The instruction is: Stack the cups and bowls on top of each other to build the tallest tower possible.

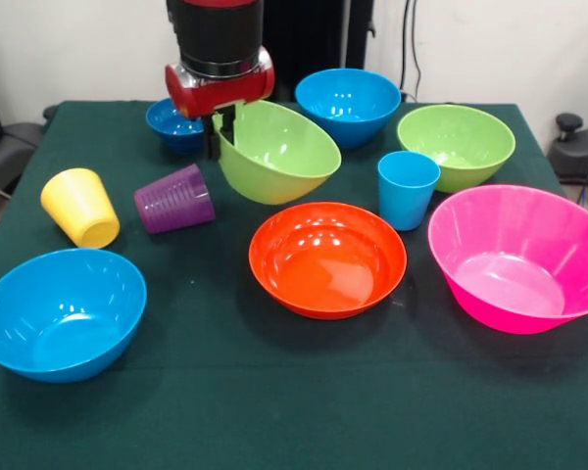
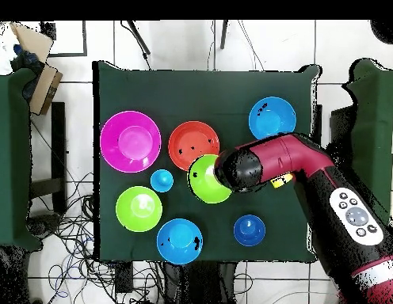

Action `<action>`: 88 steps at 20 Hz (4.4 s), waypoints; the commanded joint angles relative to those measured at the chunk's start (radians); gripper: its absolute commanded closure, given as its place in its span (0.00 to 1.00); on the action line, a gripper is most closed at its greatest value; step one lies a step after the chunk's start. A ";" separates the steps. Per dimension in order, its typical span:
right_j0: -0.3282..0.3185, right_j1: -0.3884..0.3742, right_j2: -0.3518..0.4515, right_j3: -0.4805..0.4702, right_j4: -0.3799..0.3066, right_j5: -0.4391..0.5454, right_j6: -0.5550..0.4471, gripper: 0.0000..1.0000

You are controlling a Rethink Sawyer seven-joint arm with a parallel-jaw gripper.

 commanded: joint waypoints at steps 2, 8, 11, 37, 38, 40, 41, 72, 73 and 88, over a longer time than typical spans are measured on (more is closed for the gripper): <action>0.062 -0.048 -0.052 -0.019 0.010 0.128 -0.151 1.00; 0.089 -0.101 -0.036 0.003 0.035 0.152 -0.133 1.00; 0.102 -0.139 -0.024 0.026 0.057 0.158 -0.124 1.00; 0.108 -0.073 -0.082 -0.014 -0.067 0.048 -0.160 1.00; 0.111 -0.077 -0.082 -0.014 -0.068 0.051 -0.153 1.00; 0.116 -0.083 -0.081 -0.011 -0.067 0.058 -0.140 1.00; 0.118 -0.085 -0.081 -0.011 -0.065 0.064 -0.134 1.00; 0.249 -0.155 -0.189 0.027 0.012 0.059 0.093 1.00; 0.254 -0.154 -0.194 0.024 0.014 0.057 0.092 1.00; 0.307 -0.162 -0.246 0.016 0.027 0.048 0.104 1.00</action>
